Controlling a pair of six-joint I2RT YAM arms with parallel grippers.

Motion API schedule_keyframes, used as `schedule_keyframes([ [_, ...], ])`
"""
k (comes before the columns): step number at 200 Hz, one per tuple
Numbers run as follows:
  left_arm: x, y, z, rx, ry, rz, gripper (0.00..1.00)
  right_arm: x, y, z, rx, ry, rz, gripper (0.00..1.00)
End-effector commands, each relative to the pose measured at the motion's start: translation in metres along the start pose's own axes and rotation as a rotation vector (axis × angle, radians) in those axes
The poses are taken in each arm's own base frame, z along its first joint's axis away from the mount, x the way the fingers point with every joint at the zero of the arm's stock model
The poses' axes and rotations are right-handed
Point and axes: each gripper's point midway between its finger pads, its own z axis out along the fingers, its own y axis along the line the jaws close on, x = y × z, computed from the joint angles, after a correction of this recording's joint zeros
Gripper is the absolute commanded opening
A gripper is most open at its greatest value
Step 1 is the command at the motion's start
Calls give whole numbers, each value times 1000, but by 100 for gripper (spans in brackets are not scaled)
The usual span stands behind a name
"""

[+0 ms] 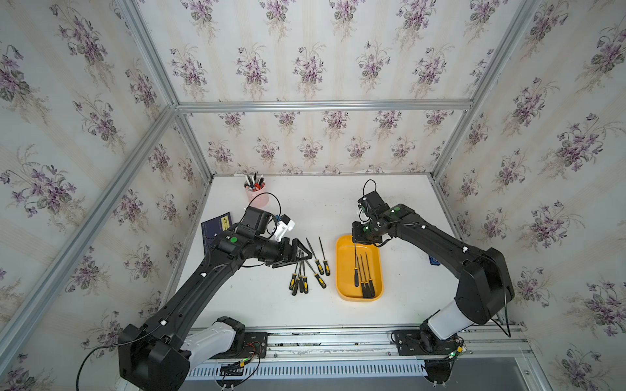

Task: Put the file tool into the storage box
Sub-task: Place the file tool in the storage box.

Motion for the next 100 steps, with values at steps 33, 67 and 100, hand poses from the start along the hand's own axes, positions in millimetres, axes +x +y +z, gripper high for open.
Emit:
schedule_keyframes([
  [33,2,14,3,-33,0,1,81,14,-17,22,50,37,0,0],
  [67,4,19,6,-41,7,-8,81,25,-22,33,44,64,14,0],
  [100,6,24,7,-48,9,-15,82,32,-25,43,39,77,21,0],
])
